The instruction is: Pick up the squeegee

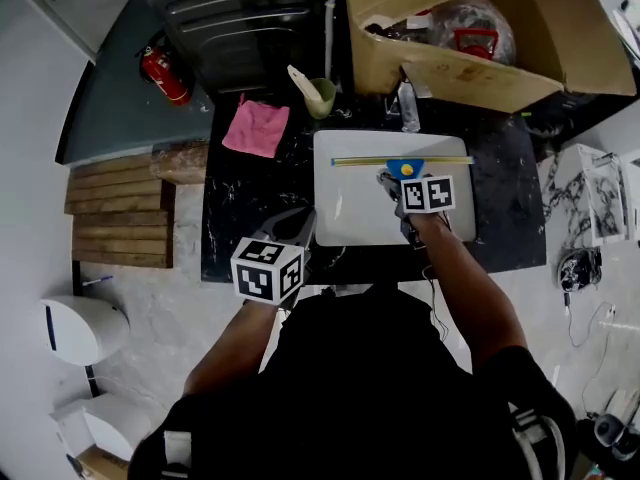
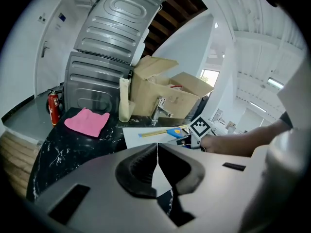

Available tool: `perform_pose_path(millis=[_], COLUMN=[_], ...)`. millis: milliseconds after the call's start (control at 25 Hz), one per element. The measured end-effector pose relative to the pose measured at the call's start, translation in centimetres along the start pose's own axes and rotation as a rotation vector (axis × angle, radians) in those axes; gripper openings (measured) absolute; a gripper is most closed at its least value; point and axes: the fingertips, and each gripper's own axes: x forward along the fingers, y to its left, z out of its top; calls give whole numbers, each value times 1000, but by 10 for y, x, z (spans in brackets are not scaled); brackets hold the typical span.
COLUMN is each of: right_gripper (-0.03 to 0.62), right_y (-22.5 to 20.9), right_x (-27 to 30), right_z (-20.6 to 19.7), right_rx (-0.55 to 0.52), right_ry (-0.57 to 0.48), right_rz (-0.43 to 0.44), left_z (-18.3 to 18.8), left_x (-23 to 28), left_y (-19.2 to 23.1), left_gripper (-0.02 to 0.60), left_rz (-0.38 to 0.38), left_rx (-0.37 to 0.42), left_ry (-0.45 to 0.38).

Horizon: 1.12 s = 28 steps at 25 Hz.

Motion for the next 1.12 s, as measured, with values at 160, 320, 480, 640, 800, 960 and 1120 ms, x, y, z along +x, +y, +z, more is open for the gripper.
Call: perform_pose_path(millis=[160,320,480,640,800,960,1120], right_gripper=[9,9,9,9,9,9,9], right_y=[18,36,54,66,71,71,66], right_x=[-36,-74,-110,-146,-187,-221,-255], right_z=[6,7,7,10,14,6,0], right_rx=[-18,-20,1,30,90,121,133], right_ry=[-74,-164,-256,-360,-485,-563,-628], right_rz=[4,14,32,50,80,125,156], left_z=[6,6,6,13,29,38,38], left_x=[8,13,17,18,9,-2,-8], left_y=[-14,-32,-49,-64,-86,-107,-130], left_gripper=[17,17,17,17,17,17,17], left_rz=[-62,-131,-187,-215,-243,-225,-207], left_rx=[39,69,88,110,127,112,76], left_ry=[2,5,12,-6,-69,-134,-193])
